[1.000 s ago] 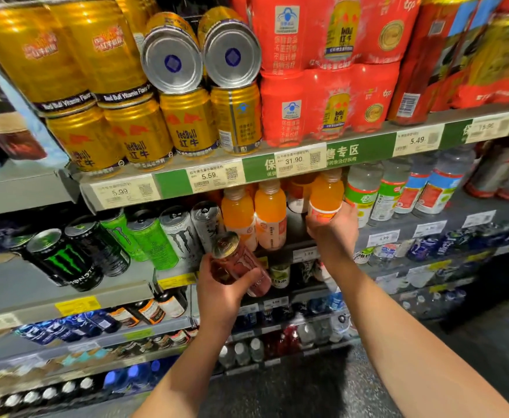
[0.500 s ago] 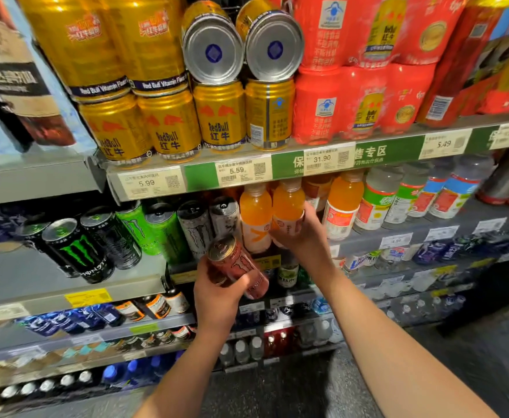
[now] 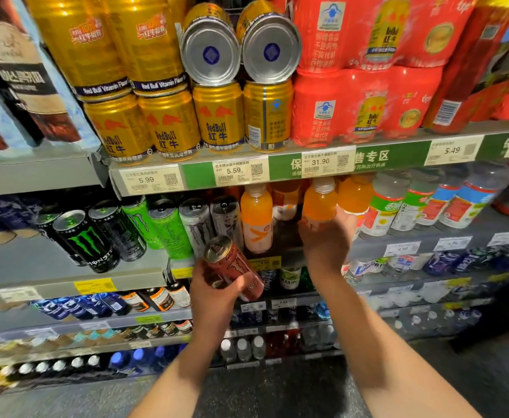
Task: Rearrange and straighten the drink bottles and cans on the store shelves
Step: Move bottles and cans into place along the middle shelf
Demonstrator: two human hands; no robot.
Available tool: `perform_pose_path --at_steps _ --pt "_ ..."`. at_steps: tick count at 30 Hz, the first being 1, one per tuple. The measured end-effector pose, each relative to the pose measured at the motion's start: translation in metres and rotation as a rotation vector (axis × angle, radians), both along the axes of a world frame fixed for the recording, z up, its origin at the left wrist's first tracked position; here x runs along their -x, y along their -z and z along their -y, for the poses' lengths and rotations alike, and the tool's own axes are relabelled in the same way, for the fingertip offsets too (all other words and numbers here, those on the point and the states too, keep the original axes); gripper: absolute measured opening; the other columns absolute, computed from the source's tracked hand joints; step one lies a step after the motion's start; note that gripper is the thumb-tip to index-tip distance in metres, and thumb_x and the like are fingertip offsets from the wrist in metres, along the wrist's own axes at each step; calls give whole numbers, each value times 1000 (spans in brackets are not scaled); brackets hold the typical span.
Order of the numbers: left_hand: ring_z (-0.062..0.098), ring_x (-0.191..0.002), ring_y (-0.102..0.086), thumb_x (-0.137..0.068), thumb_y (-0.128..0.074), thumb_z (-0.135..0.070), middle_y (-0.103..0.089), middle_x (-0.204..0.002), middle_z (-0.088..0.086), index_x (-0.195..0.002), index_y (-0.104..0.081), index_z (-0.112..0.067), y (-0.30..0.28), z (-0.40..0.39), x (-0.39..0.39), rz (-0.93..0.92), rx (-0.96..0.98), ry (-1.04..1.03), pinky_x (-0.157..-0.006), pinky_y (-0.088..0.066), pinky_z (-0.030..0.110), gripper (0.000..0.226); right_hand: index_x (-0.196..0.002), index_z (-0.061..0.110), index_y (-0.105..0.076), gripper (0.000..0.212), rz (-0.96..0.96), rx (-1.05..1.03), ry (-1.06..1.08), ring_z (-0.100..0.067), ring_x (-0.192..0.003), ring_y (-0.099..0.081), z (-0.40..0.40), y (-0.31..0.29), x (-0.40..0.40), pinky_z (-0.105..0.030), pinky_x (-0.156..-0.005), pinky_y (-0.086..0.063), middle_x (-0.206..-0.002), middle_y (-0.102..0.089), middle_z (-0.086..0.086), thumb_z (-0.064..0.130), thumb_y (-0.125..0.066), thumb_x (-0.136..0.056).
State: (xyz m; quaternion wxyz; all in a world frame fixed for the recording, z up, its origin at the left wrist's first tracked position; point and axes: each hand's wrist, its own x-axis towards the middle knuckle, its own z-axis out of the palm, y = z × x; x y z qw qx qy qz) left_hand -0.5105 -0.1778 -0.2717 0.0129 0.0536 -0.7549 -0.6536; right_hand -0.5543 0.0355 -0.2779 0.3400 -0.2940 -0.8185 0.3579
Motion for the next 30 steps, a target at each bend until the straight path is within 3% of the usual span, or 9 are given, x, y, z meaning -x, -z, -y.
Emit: perform_pose_path --at_steps 2,6,10,14,17,20,25,28,30 --pt "2 -100 -62 -64 -93 -17 -67 -107 -11 -119 -53 -30 -5 -7 -4 3 8 -1 -78 -43 15 69 -102 16 -58 33 -31 -18 11 -27 -88 -59 -2 -1 0 -29 -70 -40 -95 -63 -5 29 -75 -77" --pt "-7 -82 -65 -63 -93 -10 -70 -95 -9 -105 -56 -31 -11 -19 -10 -34 46 -32 -71 -45 6 59 -121 5 -48 65 -115 71 29 -39 -107 -58 0 4 -8 -53 -88 -49 -116 -57 -20 35 -81 -74" --pt "-8 -70 -66 -65 -88 5 -70 -88 -4 -104 -56 -10 -13 -28 -12 -12 5 -55 -64 -46 5 53 -123 8 -49 63 -194 113 -283 -27 -110 -54 23 4 -20 -49 -92 -48 -120 -53 -8 38 -81 -78" --pt "1 -78 -67 -65 -93 -15 -72 -89 -4 -105 -57 -14 -7 -27 -18 -21 56 -130 -68 -47 8 53 -138 10 -46 75 4 47 -572 -28 -125 -47 39 4 0 -42 -100 -46 -134 -51 -12 36 -81 -78" --pt "3 -77 -66 -67 -91 -13 -71 -85 -5 -100 -59 -19 -5 -23 -26 -36 66 -172 -71 -49 16 46 -142 20 -37 90 135 140 -643 -25 -118 -56 44 4 21 -43 -94 -52 -132 -55 -7 52 -78 -68" --pt "-4 -73 -64 -68 -89 -4 -69 -86 -2 -103 -59 -14 -7 -16 -32 -46 59 -186 -68 -46 8 47 -134 28 -40 80 155 166 -639 -18 -106 -63 44 8 34 -37 -84 -55 -120 -62 3 61 -76 -70" --pt "-8 -80 -64 -65 -93 -16 -70 -93 -4 -104 -59 -21 -3 0 -28 -38 25 -188 -72 -47 9 52 -118 29 -51 51 71 179 -541 -14 -94 -67 45 12 32 -34 -78 -56 -106 -68 6 43 -76 -76" --pt "6 -96 -70 -59 -94 -23 -74 -102 -5 -113 -60 -25 1 10 -17 -1 -31 -169 -88 -54 29 64 -126 25 -47 60 20 118 -383 -27 -104 -59 38 18 25 -40 -84 -51 -116 -61 -5 37 -75 -75" --pt "10 -101 -68 -62 -95 -20 -74 -106 -6 -118 -60 -23 3 12 -12 -15 0 -151 -92 -53 26 66 -136 13 -46 74 1 77 -281 -27 -114 -49 35 19 21 -31 -87 -40 -127 -55 -11 33 -79 -72"
